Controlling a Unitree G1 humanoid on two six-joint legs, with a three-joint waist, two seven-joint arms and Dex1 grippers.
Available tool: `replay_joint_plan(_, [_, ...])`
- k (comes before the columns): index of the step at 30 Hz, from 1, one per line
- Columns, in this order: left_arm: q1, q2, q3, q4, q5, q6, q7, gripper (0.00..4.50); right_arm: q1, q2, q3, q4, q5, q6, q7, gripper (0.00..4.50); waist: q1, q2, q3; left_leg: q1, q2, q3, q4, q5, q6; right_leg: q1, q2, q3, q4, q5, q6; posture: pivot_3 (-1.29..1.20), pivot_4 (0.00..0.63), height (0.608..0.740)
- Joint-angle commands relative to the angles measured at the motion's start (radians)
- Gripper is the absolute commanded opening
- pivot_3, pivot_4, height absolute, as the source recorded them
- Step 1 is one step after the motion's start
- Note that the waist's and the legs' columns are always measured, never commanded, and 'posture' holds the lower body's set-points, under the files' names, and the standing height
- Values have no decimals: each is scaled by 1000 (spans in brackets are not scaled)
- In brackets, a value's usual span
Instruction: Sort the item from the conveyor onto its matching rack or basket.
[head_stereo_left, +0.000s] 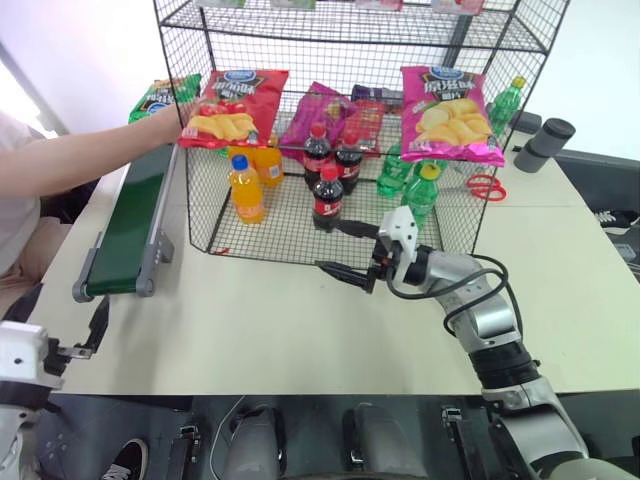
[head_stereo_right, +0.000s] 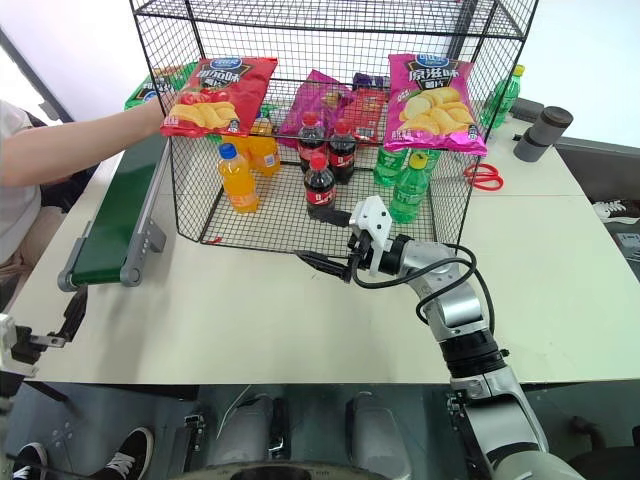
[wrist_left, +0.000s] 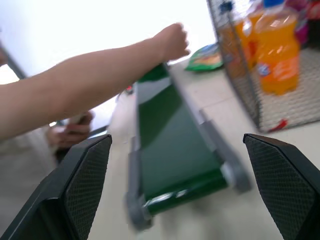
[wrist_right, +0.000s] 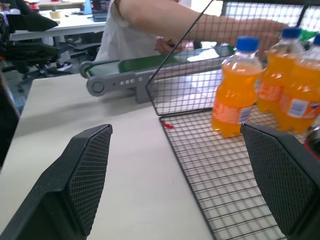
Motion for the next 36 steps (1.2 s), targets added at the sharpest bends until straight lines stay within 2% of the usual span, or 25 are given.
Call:
replay_joint_plan(1, [42,34,46,67,190,-129,107,4500,-24,7,7,-19,5,-16,29,4285,0,0,0,0,0,0,0,0,0,0,0,0,0,0,0,0,150,740])
replay_joint_plan(3, [70,75,42,114,324,-191,168,4500,-12,8,23,-32,8,-9,51,4285,0,-1,-1,0,0,0,0,0,0,0,0,0,0,0,0,0,150,740])
replay_joint_plan(6, [97,128,16,167,452,-248,235,4500,11,-7,53,-60,0,7,81,4285,0,-1,-1,0,2,0,0,0,0,-1,-1,0,0,0,-1,0,150,740])
replay_joint_plan(9, [110,165,-1,199,536,-285,303,4500,20,-53,87,-55,-32,0,133,4285,1,-1,-1,0,2,1,0,0,0,-1,-3,0,0,-2,-3,0,150,740])
replay_joint_plan(14, [105,222,-27,226,649,-293,386,4500,31,-37,94,-90,-8,26,125,4285,-2,-2,-1,0,3,1,0,0,0,-1,-4,0,0,-2,-3,0,150,740])
replay_joint_plan(24, [66,307,-71,279,657,-284,429,4500,37,-3,97,-110,-7,57,97,4407,-4,-2,-1,0,4,1,-1,0,0,-2,-4,0,0,-1,-2,0,150,740])
replay_joint_plan(36, [14,363,-133,305,636,-277,421,4500,27,25,87,-68,-86,-73,15,4407,-4,-2,-1,0,4,2,-2,0,0,-2,-4,0,0,0,-1,0,150,740])
